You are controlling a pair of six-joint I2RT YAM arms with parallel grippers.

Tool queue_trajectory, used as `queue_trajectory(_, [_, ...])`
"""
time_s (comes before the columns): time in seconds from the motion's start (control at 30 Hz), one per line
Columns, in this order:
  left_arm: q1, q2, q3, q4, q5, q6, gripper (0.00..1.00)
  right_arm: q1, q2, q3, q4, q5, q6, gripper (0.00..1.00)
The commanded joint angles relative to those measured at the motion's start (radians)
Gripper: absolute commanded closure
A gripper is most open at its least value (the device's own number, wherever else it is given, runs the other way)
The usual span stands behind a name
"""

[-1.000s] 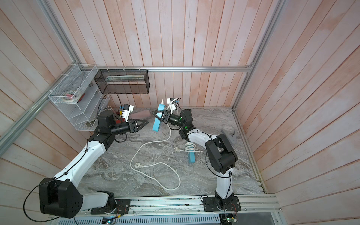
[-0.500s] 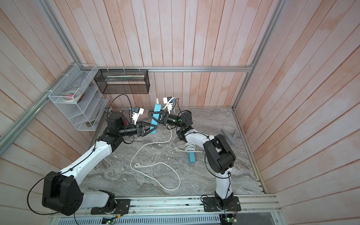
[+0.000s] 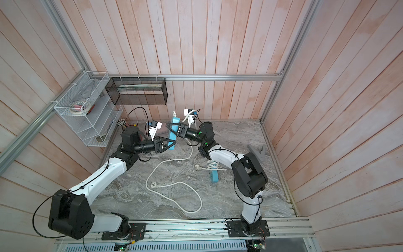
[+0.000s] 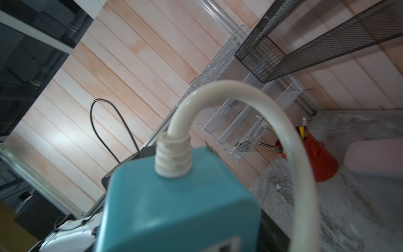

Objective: Wrap the cord around the power strip
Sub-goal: Adjust the power strip.

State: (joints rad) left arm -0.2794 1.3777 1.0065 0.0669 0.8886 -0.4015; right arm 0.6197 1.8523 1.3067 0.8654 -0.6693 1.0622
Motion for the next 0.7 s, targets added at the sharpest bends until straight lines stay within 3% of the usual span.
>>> queue_trajectory(0.0, [0.006, -0.032, 0.056, -0.148, -0.204, 0.194, 0.87, -0.025, -0.077, 0.029, -0.458, 0.179, -0.122, 0.27])
queue_trajectory(0.2, [-0.043, -0.011, 0.066, -0.228, -0.317, 0.276, 0.88, -0.001, -0.059, 0.161, -0.719, 0.253, -0.2, 0.3])
queue_trajectory(0.33, [-0.073, -0.012, 0.072, -0.262, -0.414, 0.314, 0.86, 0.008, 0.006, 0.291, -0.854, 0.312, -0.222, 0.41])
queue_trajectory(0.53, [-0.076, -0.023, 0.079, -0.26, -0.4, 0.309, 0.83, 0.039, 0.102, 0.439, -0.959, 0.356, -0.278, 0.51])
queue_trajectory(0.67, [-0.073, -0.031, 0.096, -0.282, -0.379, 0.311, 0.73, 0.041, 0.099, 0.424, -0.914, 0.375, -0.315, 0.69])
